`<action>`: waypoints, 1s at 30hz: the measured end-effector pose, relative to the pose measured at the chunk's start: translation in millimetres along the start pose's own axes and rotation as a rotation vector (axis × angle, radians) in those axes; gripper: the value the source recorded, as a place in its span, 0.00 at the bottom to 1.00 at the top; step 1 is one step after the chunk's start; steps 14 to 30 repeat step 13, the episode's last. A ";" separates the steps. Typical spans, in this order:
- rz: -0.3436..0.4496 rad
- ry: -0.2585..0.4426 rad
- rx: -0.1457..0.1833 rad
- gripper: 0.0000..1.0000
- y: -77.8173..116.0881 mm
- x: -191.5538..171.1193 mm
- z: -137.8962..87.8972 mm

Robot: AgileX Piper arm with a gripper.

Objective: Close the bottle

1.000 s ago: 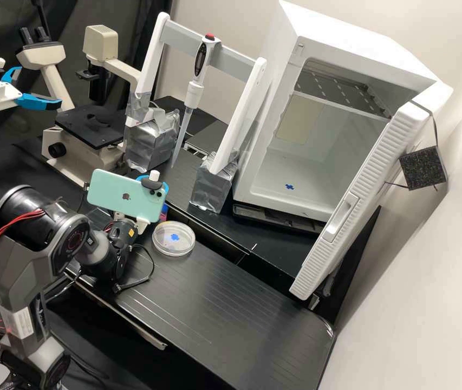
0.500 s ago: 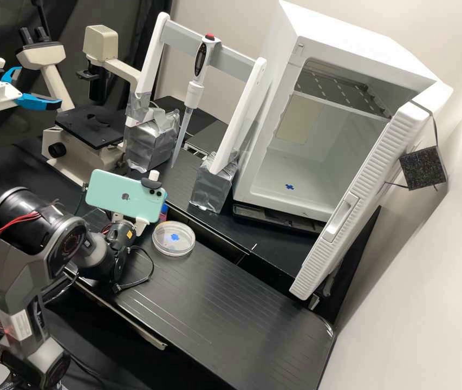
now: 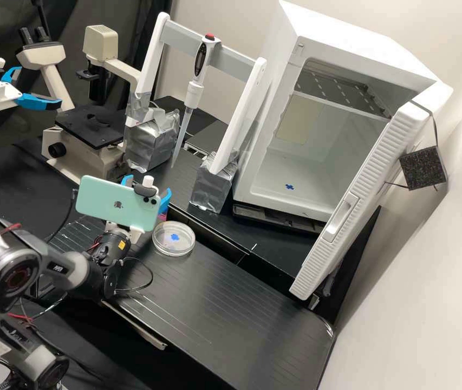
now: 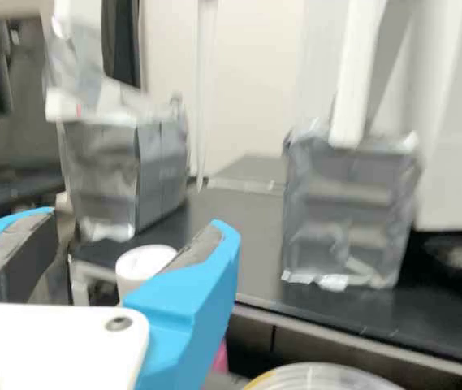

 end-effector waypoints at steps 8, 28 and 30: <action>0.236 0.022 0.000 1.00 2.7 -36.0 -11.8; 0.276 0.053 0.039 1.00 6.5 -40.4 -16.8; 0.276 0.053 0.039 1.00 6.5 -40.4 -16.8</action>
